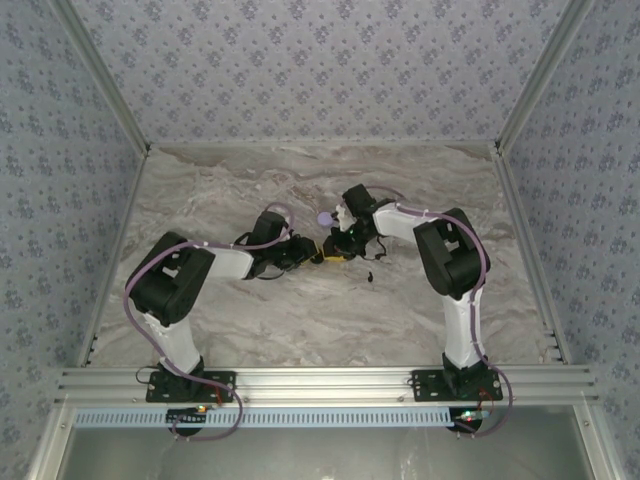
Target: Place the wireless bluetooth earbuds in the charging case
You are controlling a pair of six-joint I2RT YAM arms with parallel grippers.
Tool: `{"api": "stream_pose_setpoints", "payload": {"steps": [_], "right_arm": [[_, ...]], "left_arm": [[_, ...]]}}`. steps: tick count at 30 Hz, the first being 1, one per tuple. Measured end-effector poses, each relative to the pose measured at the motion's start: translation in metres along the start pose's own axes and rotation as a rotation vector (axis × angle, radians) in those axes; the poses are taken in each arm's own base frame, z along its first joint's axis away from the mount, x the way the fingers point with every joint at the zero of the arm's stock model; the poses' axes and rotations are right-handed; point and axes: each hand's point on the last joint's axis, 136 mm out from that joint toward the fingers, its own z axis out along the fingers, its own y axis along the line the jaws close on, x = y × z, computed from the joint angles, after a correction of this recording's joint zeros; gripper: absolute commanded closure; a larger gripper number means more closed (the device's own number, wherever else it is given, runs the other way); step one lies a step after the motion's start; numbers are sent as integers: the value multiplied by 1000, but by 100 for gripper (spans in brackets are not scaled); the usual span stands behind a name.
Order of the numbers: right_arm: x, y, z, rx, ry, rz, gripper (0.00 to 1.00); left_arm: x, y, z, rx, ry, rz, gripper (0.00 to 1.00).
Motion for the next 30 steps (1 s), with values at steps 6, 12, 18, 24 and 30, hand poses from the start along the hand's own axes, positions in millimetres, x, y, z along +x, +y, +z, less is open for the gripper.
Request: {"api": "stream_pose_setpoints", "payload": {"steps": [6,12,18,24,30], "right_arm": [[3,-1,-22,23,-52,1,64],[-4,9,-75,-2,-193,-31,60],[0,26,-136,-64,-334,-85,55],[4,74,-198,-223,-470,-226,50],[16,116,-232,-368,-528,-359,45]], "left_arm": [[1,1,-5,-20,2,20,85],[-2,-22,-24,32,-22,70,85],[-12,-82,-66,190,-82,188,85],[-16,-148,-116,361,-145,332,85],[-14,-194,-155,493,-183,441,85]]}}
